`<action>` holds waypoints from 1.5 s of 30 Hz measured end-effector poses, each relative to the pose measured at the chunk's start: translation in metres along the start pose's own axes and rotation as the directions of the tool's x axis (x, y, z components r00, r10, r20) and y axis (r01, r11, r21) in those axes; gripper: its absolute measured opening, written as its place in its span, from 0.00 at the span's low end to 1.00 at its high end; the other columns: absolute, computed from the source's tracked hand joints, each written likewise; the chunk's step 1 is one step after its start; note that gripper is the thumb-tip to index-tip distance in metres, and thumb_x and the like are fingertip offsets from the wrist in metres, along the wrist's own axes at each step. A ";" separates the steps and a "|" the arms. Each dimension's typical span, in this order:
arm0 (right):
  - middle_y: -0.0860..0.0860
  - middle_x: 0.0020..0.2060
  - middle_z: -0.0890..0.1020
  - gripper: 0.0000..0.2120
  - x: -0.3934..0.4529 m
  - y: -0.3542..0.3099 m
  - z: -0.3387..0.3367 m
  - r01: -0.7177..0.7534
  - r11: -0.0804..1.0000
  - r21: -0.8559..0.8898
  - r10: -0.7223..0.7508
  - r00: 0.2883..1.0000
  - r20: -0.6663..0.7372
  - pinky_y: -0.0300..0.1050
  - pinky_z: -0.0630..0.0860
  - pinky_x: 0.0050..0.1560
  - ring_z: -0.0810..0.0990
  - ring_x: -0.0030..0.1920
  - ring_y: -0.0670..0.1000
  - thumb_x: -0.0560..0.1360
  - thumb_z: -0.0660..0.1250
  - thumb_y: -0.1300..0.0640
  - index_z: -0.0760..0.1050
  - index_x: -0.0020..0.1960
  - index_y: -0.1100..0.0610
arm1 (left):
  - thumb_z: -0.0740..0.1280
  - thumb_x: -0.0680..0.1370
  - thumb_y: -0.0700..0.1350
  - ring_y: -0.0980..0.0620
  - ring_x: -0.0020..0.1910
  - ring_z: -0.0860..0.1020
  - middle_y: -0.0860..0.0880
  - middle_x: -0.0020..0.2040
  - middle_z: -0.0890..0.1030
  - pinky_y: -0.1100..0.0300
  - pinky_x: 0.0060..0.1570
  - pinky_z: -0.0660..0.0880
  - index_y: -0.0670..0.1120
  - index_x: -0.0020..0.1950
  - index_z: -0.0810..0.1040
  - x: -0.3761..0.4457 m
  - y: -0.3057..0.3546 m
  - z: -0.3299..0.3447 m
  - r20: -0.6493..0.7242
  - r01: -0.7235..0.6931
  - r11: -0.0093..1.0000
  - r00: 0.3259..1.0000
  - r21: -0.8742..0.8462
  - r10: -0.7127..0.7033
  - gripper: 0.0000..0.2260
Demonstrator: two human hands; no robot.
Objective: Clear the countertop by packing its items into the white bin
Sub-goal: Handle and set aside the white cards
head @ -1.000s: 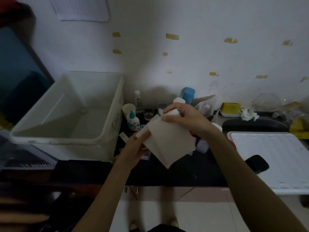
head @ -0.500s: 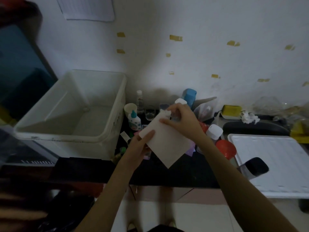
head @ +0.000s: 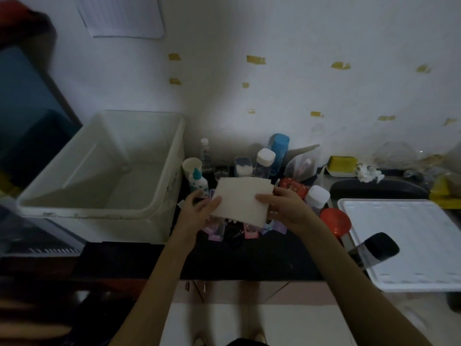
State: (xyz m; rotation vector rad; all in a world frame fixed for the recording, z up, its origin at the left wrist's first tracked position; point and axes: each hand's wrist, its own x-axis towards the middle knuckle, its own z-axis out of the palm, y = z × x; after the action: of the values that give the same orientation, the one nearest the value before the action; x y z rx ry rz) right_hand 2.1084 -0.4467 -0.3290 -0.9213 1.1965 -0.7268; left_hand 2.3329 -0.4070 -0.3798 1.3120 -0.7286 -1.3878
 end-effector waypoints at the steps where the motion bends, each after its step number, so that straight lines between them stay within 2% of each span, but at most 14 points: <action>1: 0.55 0.56 0.80 0.18 -0.002 -0.002 -0.002 0.029 0.999 -0.032 -0.030 0.999 -0.025 0.48 0.80 0.48 0.81 0.54 0.55 0.75 0.70 0.62 0.73 0.64 0.58 | 0.79 0.65 0.51 0.51 0.65 0.74 0.47 0.72 0.70 0.55 0.58 0.77 0.52 0.74 0.62 -0.001 0.005 -0.004 -0.002 -0.094 0.976 0.995 0.198 0.096 0.42; 3: 0.54 0.54 0.80 0.16 -0.003 -0.005 -0.002 0.078 0.990 -0.121 -0.088 0.993 -0.075 0.44 0.80 0.43 0.82 0.51 0.53 0.74 0.71 0.62 0.73 0.60 0.56 | 0.81 0.63 0.54 0.60 0.72 0.62 0.58 0.75 0.60 0.63 0.66 0.65 0.56 0.77 0.55 -0.009 0.014 -0.001 0.197 -0.365 0.764 0.931 0.531 0.308 0.50; 4: 0.54 0.54 0.80 0.15 -0.002 -0.006 0.000 0.095 0.982 -0.164 -0.111 0.989 -0.092 0.43 0.81 0.42 0.82 0.50 0.52 0.74 0.71 0.61 0.73 0.59 0.55 | 0.81 0.62 0.57 0.63 0.74 0.57 0.60 0.77 0.56 0.63 0.69 0.61 0.57 0.78 0.53 -0.014 0.018 0.006 0.335 -0.477 0.630 0.879 0.614 0.339 0.52; 7: 0.50 0.50 0.79 0.17 -0.002 -0.008 0.006 0.104 0.948 -0.301 -0.143 0.983 -0.112 0.43 0.80 0.43 0.80 0.49 0.49 0.74 0.72 0.58 0.71 0.61 0.54 | 0.78 0.62 0.62 0.61 0.77 0.48 0.60 0.79 0.46 0.53 0.76 0.53 0.56 0.79 0.45 -0.019 0.022 0.031 0.574 -0.633 0.358 0.774 0.687 0.266 0.56; 10: 0.47 0.48 0.76 0.19 -0.005 -0.009 0.012 0.120 0.891 -0.438 -0.164 0.984 -0.064 0.39 0.76 0.40 0.78 0.48 0.48 0.74 0.72 0.56 0.70 0.62 0.53 | 0.78 0.64 0.60 0.58 0.78 0.49 0.57 0.80 0.47 0.47 0.76 0.56 0.54 0.79 0.41 -0.016 0.019 0.045 0.629 -0.680 0.255 0.733 0.687 0.259 0.57; 16: 0.52 0.56 0.77 0.21 -0.012 -0.011 0.018 0.164 0.808 -0.566 -0.203 0.979 -0.007 0.43 0.76 0.49 0.77 0.55 0.51 0.75 0.70 0.52 0.70 0.66 0.56 | 0.80 0.63 0.56 0.53 0.73 0.63 0.53 0.74 0.60 0.46 0.69 0.68 0.52 0.78 0.52 -0.009 0.018 0.052 0.589 -0.637 0.445 0.765 0.629 0.263 0.52; 19: 0.51 0.55 0.78 0.21 -0.017 -0.015 0.019 0.174 0.801 -0.573 -0.195 0.980 0.025 0.38 0.76 0.42 0.79 0.52 0.49 0.76 0.69 0.48 0.71 0.65 0.55 | 0.81 0.62 0.55 0.51 0.70 0.66 0.51 0.72 0.63 0.46 0.66 0.70 0.49 0.77 0.55 -0.010 0.021 0.053 0.557 -0.638 0.478 0.767 0.604 0.320 0.51; 21: 0.50 0.53 0.80 0.21 -0.021 -0.019 0.015 0.168 0.852 -0.495 -0.141 0.986 0.093 0.38 0.79 0.40 0.81 0.48 0.48 0.76 0.68 0.45 0.73 0.63 0.55 | 0.81 0.62 0.55 0.51 0.71 0.66 0.53 0.73 0.62 0.45 0.66 0.72 0.53 0.78 0.55 -0.013 0.027 0.051 0.546 -0.649 0.544 0.754 0.533 0.365 0.51; 25: 0.52 0.53 0.84 0.18 -0.027 -0.017 0.000 0.119 0.990 -0.079 -0.103 0.978 0.182 0.42 0.81 0.49 0.84 0.52 0.50 0.79 0.63 0.45 0.77 0.61 0.55 | 0.81 0.66 0.46 0.50 0.67 0.72 0.52 0.71 0.69 0.49 0.62 0.76 0.51 0.73 0.64 -0.016 0.031 0.042 0.439 -0.617 0.695 0.775 0.370 0.454 0.40; 28: 0.53 0.56 0.83 0.21 -0.021 -0.002 0.002 0.043 0.992 -0.119 -0.035 0.997 0.070 0.42 0.81 0.47 0.85 0.50 0.48 0.77 0.64 0.42 0.76 0.61 0.56 | 0.79 0.68 0.42 0.49 0.61 0.77 0.50 0.64 0.74 0.52 0.58 0.78 0.46 0.67 0.70 -0.021 0.032 0.041 0.364 -0.571 0.765 0.808 0.296 0.462 0.31; 31: 0.53 0.58 0.80 0.31 -0.020 0.017 0.015 -0.089 0.968 -0.236 0.108 0.992 0.067 0.46 0.80 0.50 0.83 0.53 0.51 0.72 0.67 0.36 0.72 0.67 0.56 | 0.78 0.69 0.39 0.50 0.57 0.79 0.51 0.61 0.76 0.59 0.54 0.78 0.44 0.66 0.71 -0.022 0.036 0.043 0.307 -0.560 0.790 0.819 0.249 0.484 0.28; 35: 0.60 0.60 0.80 0.26 -0.021 0.029 0.031 -0.327 0.935 0.134 0.291 0.928 0.232 0.55 0.78 0.59 0.80 0.60 0.60 0.72 0.69 0.39 0.77 0.61 0.56 | 0.77 0.69 0.39 0.49 0.56 0.80 0.53 0.59 0.76 0.59 0.52 0.79 0.43 0.66 0.71 -0.024 0.036 0.047 0.252 -0.552 0.810 0.827 0.199 0.502 0.28; 42: 0.56 0.59 0.82 0.26 -0.021 0.025 0.040 -0.314 0.941 0.123 0.272 0.923 0.270 0.46 0.77 0.55 0.83 0.57 0.52 0.66 0.69 0.42 0.79 0.59 0.56 | 0.74 0.72 0.37 0.55 0.53 0.78 0.46 0.64 0.73 0.62 0.50 0.78 0.44 0.69 0.70 -0.028 0.038 0.042 0.223 -0.554 0.819 0.825 0.147 0.519 0.27; 45: 0.57 0.61 0.81 0.26 -0.023 0.018 0.045 -0.312 0.942 0.126 0.260 0.914 0.313 0.43 0.79 0.47 0.82 0.56 0.51 0.67 0.69 0.43 0.79 0.60 0.56 | 0.74 0.73 0.40 0.52 0.55 0.77 0.42 0.64 0.73 0.58 0.54 0.78 0.45 0.70 0.71 -0.030 0.041 0.038 0.218 -0.554 0.821 0.825 0.136 0.521 0.26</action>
State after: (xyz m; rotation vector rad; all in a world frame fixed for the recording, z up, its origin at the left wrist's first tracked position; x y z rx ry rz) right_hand 2.1467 -0.4095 -0.3303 -0.6607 0.9614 -0.4311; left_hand 2.3038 -0.3981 -0.3243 1.0174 -1.2732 -0.9827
